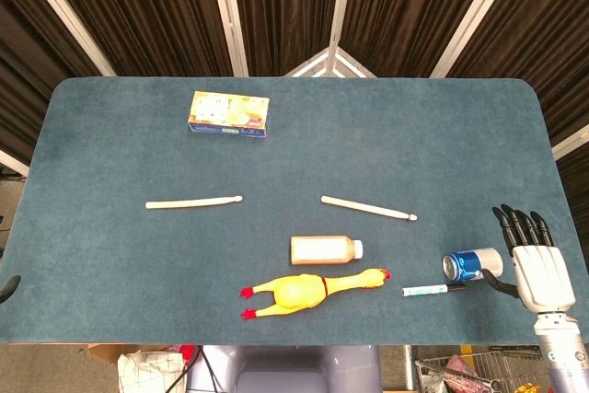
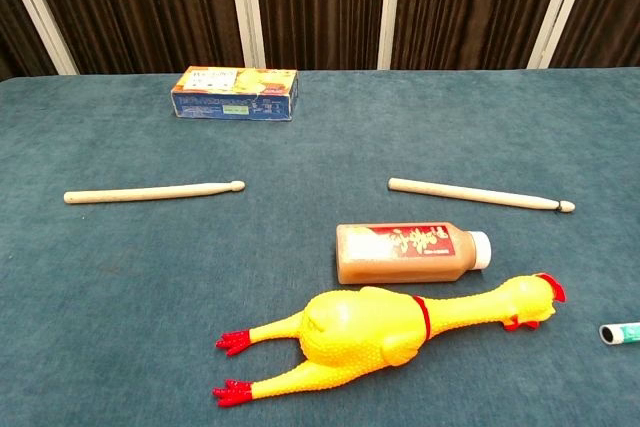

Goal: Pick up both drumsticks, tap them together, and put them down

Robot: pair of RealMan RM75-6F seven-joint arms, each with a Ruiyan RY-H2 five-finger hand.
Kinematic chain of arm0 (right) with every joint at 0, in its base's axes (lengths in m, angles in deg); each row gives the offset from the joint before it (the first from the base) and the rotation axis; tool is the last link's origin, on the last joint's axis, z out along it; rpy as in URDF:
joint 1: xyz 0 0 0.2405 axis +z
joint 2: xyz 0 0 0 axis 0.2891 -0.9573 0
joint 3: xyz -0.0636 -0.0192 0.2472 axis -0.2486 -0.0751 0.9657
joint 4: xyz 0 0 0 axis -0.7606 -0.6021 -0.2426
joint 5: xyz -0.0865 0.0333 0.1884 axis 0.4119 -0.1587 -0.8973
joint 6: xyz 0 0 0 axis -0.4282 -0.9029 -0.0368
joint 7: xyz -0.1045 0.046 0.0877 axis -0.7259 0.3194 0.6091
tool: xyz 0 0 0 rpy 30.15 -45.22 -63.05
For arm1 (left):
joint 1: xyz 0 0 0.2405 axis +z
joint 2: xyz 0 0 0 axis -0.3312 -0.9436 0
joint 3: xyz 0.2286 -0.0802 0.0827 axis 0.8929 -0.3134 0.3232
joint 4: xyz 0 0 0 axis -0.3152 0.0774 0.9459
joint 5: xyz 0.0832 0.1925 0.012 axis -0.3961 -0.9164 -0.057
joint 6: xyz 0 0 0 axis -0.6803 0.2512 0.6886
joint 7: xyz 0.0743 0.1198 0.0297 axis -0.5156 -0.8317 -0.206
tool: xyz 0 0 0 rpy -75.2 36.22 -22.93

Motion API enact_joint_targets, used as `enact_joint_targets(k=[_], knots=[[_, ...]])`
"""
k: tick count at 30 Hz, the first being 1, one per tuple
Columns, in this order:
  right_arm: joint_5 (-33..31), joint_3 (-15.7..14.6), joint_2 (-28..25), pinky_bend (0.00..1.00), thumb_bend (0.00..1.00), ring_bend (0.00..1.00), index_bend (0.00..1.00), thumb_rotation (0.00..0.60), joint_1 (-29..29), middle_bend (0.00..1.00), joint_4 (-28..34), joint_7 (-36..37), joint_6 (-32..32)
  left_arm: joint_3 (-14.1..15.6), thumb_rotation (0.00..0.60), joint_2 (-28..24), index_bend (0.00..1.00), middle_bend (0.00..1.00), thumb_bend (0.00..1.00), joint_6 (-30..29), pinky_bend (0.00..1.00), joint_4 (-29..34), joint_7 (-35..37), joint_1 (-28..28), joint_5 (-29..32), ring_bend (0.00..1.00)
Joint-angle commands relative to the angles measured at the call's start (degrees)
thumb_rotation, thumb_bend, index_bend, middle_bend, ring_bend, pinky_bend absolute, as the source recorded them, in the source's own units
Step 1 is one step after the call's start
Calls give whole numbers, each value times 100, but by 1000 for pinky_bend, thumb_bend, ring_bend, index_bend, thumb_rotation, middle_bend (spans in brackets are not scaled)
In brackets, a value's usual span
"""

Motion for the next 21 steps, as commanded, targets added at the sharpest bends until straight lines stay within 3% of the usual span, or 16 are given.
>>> enact_joint_targets(k=[1, 7, 14, 21], knots=[[-3, -7, 5, 42, 230, 96, 4, 600, 1, 82, -7, 7, 11, -3, 600, -2, 109, 20, 319, 0, 0, 8, -11, 4, 15, 0], [31, -39, -3, 42, 231, 96, 10, 600, -22, 82, -10, 4, -12, 26, 600, 7, 109, 20, 319, -86, 0, 61, -83, 28, -89, 0], [-17, -12, 78, 42, 230, 107, 113, 600, -12, 91, 123, 155, 10, 33, 600, 27, 109, 20, 319, -94, 0, 68, -96, 19, -137, 0], [-278, 209, 270, 42, 230, 133, 192, 600, 377, 149, 309, 68, 552, -22, 600, 33, 109, 20, 319, 24, 0, 23, -85, -17, 39, 0]])
